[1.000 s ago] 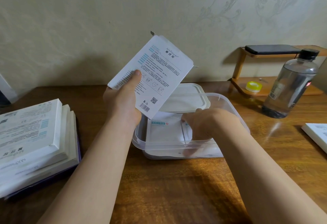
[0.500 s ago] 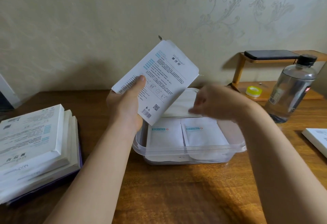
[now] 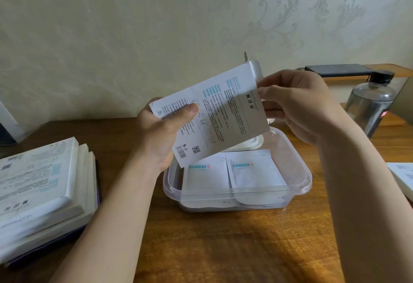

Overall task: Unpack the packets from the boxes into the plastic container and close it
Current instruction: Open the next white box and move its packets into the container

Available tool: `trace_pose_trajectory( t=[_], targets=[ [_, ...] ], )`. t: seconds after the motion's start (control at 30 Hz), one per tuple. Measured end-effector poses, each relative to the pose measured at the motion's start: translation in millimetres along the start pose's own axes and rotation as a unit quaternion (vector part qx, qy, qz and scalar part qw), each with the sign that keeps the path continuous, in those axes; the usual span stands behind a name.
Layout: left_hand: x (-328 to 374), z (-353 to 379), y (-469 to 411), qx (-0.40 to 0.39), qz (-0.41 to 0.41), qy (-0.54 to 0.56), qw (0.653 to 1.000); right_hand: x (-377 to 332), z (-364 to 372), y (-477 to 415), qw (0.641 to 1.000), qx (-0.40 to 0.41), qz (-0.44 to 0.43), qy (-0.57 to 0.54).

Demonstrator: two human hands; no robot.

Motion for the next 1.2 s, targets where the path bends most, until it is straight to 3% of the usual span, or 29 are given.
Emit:
trace_pose_trajectory(
  t=[0.23, 0.47, 0.83, 1.07, 1.2],
  targets=[
    [-0.8, -4.2, -1.5, -0.006, 0.003, -0.013, 1.000, 4.4, 3.8, -0.1, 0.993, -0.098, 0.040, -0.055],
    [-2.4, -1.6, 1.2, -0.021, -0.009, -0.027, 0.999, 17.2, 5.0, -2.1, 0.986, -0.133, 0.049, 0.083],
    [-6.2, -4.8, 0.2, -0.048, -0.033, -0.012, 0.998, 15.7, -0.4, -4.9, 0.995, -0.031, 0.034, 0.091],
    [-2.6, -3.8, 1.3, -0.008, -0.061, 0.014, 0.998, 12.8, 2.4, -6.0, 0.991, 0.054, 0.054, -0.114],
    [-2.0, -3.4, 0.5, 0.034, -0.079, 0.016, 0.996, 13.8, -1.3, -11.5, 0.988, 0.149, -0.001, -0.047]
  ],
)
Point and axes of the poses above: each hand's wrist, its own y-axis away from the middle knuckle, its own z-axis out of the palm, x = y × z, the point moved 1 cm from there along -y, towards the middle knuckle, and after that the axes turned 8 degrees about x, right-handed, at the moved point
